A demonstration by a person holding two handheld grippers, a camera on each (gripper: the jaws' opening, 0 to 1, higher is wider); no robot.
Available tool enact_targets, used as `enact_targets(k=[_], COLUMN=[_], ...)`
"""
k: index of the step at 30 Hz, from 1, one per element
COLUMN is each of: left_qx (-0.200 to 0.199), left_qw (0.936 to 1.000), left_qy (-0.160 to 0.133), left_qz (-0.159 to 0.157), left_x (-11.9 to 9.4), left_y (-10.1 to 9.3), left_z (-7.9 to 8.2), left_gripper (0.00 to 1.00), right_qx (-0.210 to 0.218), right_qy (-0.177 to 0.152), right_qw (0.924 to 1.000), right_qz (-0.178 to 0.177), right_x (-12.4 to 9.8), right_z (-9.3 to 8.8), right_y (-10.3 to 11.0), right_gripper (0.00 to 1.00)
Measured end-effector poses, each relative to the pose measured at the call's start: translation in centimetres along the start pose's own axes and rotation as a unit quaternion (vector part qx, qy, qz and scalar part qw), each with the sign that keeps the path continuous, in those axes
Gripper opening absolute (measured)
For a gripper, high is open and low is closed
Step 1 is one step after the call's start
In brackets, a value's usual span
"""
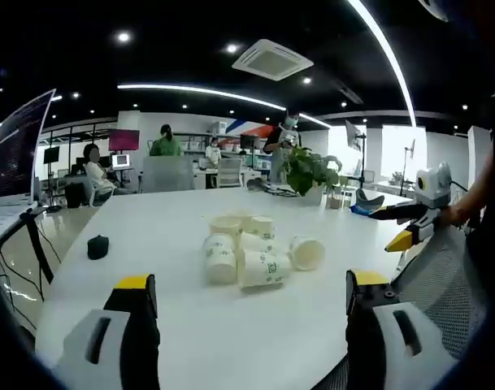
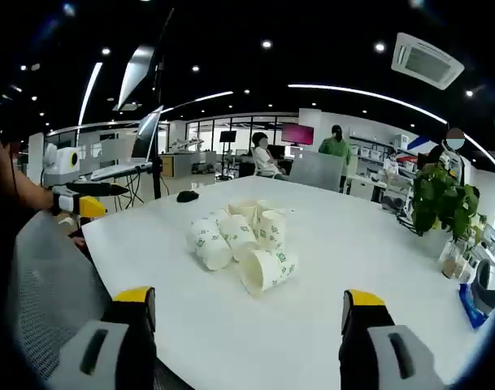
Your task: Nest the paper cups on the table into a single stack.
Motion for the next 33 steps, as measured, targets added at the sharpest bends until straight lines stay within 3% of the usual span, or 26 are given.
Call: enact_targets(k=[33], left_qx=[0.001], left_qw=[1.0], left_qy=[-0.004], left_qz=[0.003], left_x=[-0.06], left_y=[-0.22], left_z=[0.29], left_gripper=[0.99], right_qx=[-0.001], right_qy=[-0.002], right_qw=[1.0], right_qz=[-0.002], right_x=[-0.11], right_z=[-0.05], right_y=[-0.07], right_gripper=[0.97])
Point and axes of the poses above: the point that each gripper's makers call its tool centre point, and the gripper's own axes: x roughly forward along the fingers, y roughly to its left, z roughly out of its top, the point moved 10 cm from there along -x, roughly backward along the fingers, and after that the axes turned 14 degrees about z, right-handed, at the moved point
